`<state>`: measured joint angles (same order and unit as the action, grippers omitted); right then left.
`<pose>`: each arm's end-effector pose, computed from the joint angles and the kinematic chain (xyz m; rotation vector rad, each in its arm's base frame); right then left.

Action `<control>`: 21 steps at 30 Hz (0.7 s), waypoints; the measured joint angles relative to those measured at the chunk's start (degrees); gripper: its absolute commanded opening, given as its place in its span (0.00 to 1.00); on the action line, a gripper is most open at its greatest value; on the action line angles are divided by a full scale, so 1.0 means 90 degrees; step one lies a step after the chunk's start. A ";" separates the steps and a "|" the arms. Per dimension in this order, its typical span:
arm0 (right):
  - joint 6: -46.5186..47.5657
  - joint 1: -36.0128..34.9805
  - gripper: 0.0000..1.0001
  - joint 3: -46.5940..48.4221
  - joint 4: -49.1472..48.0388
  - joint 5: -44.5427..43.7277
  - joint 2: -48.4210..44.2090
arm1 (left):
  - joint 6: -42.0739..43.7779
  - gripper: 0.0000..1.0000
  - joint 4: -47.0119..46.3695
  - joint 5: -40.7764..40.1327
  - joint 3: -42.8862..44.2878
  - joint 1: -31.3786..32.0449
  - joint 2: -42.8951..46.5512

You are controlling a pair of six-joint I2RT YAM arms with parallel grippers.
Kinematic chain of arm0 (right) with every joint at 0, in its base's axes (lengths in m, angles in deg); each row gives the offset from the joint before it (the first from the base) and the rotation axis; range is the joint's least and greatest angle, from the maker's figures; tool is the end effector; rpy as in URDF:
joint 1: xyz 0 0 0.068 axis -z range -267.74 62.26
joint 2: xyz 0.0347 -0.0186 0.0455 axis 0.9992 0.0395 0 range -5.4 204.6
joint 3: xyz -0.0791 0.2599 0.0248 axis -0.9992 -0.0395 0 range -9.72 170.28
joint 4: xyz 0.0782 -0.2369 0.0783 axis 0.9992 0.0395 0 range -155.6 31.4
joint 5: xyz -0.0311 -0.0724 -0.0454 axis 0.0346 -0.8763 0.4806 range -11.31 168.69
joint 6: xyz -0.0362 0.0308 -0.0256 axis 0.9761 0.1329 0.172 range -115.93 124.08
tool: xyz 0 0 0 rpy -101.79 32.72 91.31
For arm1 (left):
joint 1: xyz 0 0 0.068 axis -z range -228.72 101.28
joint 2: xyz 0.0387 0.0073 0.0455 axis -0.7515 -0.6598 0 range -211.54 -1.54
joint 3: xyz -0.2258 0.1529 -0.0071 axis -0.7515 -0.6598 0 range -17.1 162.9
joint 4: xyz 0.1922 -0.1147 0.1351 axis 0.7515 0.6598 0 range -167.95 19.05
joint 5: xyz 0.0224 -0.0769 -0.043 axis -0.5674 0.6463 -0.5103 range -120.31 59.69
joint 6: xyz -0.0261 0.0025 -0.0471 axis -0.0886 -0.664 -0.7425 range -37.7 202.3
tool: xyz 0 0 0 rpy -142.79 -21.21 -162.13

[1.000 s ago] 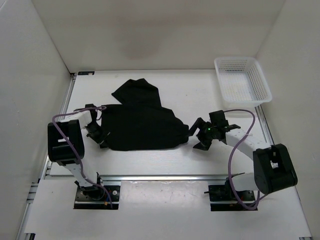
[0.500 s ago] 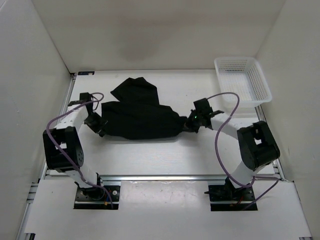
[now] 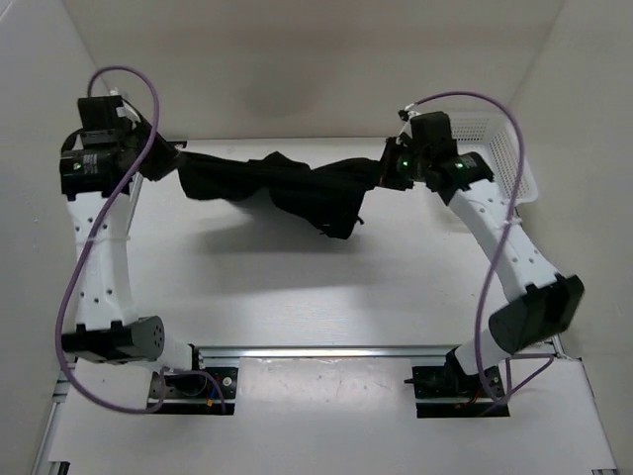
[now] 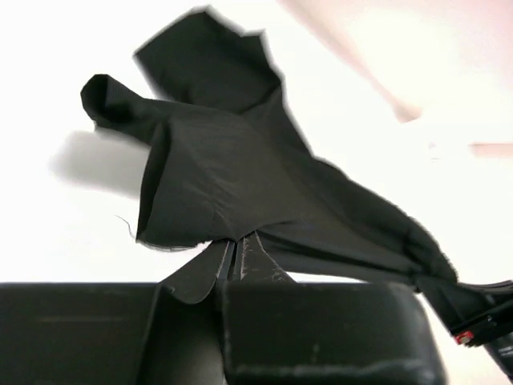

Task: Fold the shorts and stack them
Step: Flatten the shorts out

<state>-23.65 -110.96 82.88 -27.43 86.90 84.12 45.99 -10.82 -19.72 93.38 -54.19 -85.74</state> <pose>0.3183 0.1421 0.3878 0.0047 2.2534 0.6491 0.2684 0.0191 0.4670 -0.7342 2.1987 -0.4884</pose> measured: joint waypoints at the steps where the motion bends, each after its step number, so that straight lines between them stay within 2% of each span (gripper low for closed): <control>1: 0.0153 -0.0029 0.00 0.0136 0.0211 0.0027 -0.0211 | 0.0000 0.10 0.0085 0.0027 0.0284 -0.0002 0.0121; 9: 0.0933 -0.0138 0.00 0.1292 0.1683 0.0192 -0.2378 | -0.0223 0.10 0.0690 0.0403 0.2120 -0.0022 0.1299; 15: 0.1054 -0.0143 0.00 0.2438 0.2404 0.0250 -0.3113 | -0.0355 0.10 0.0867 0.0702 0.3480 -0.0022 0.1787; 18: 0.1054 -0.0143 0.00 0.2574 0.2557 0.0182 -0.3211 | -0.0391 0.10 0.0884 0.0809 0.3691 -0.0022 0.1875; 21: 0.1054 -0.0146 0.00 0.2390 0.2599 -0.0032 -0.3065 | -0.0369 0.10 0.0816 0.0952 0.3381 -0.0022 0.1809</control>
<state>-14.16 -112.27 104.38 -4.04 86.61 56.53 42.67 -3.48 -11.15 123.80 -54.39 -69.46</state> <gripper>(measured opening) 0.049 0.122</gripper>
